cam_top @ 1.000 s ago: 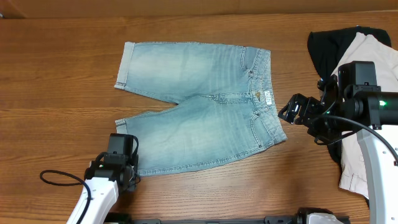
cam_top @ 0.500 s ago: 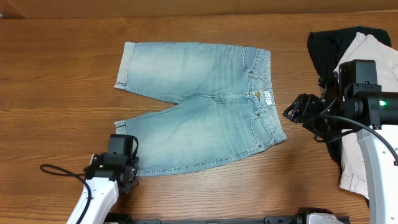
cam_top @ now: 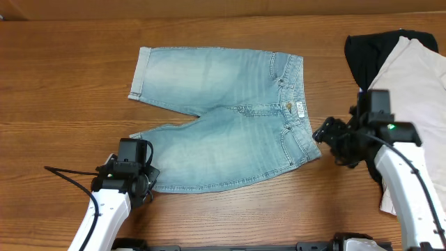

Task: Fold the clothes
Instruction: 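Grasp the shorts' bottom edge with both grippers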

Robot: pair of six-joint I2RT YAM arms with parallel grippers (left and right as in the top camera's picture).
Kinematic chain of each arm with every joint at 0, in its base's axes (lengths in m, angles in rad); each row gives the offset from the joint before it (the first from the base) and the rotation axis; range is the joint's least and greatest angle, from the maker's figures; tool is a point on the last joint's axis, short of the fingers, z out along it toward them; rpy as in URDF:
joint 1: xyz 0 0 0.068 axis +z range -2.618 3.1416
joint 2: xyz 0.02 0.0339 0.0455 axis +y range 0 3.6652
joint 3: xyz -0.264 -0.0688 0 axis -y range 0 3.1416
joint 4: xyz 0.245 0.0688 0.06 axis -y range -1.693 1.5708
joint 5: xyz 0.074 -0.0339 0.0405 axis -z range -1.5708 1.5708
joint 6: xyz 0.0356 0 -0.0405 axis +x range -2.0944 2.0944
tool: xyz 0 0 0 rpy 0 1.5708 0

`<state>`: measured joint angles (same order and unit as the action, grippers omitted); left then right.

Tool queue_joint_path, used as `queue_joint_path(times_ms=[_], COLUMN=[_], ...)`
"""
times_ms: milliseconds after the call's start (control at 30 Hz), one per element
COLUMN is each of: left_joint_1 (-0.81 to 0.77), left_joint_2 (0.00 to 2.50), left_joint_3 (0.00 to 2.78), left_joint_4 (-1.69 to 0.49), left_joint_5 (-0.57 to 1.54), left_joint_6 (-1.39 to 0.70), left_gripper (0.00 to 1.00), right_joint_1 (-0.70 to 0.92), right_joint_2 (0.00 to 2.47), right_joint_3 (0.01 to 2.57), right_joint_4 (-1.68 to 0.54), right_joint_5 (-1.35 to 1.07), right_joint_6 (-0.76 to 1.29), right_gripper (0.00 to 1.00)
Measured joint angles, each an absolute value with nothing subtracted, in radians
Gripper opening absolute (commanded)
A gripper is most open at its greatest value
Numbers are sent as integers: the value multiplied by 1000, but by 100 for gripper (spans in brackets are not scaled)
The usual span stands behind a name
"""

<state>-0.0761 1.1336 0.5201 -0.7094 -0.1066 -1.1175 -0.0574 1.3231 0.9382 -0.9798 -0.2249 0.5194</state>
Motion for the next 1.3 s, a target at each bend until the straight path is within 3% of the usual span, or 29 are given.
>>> queue_joint_path(times_ms=[367,500,1000,1100,1133,1200,1233,1300], left_joint_1=[-76,-76,-76,-76,-76,-76,-76,-76], left_joint_2=[1134,1134,1134,1134,1134,1134,1134,1134], left_joint_3=[521,521,521,521,521,521,521,522], left_joint_4=[-734,-751,-756,-764,-763,-764,-764,-764], left_joint_5=[-93,-93,-94,-94,-94,-95,-95,-95], left_joint_6=[-1106,-1100,-1099,-1099,-1098,-1096,-1095,-1091], left_gripper=[4,4,4,4,4,4,4,4], right_joint_1=[-57,-44,93,93,93,93,93,90], right_joint_2=[1336,1336,1405,1435,1444,1456,1465,1467], right_joint_3=[698,664,606,614,619,623,623,626], right_joint_4=[-677,-638,-527,-501,-493,-484,-480,-484], right_joint_5=[-175,-171,-110,-100,-96,-85,-77,-74], right_joint_6=[567,571,638,642,644,648,650,653], right_gripper=[69,58,57,45,37,9,4,4])
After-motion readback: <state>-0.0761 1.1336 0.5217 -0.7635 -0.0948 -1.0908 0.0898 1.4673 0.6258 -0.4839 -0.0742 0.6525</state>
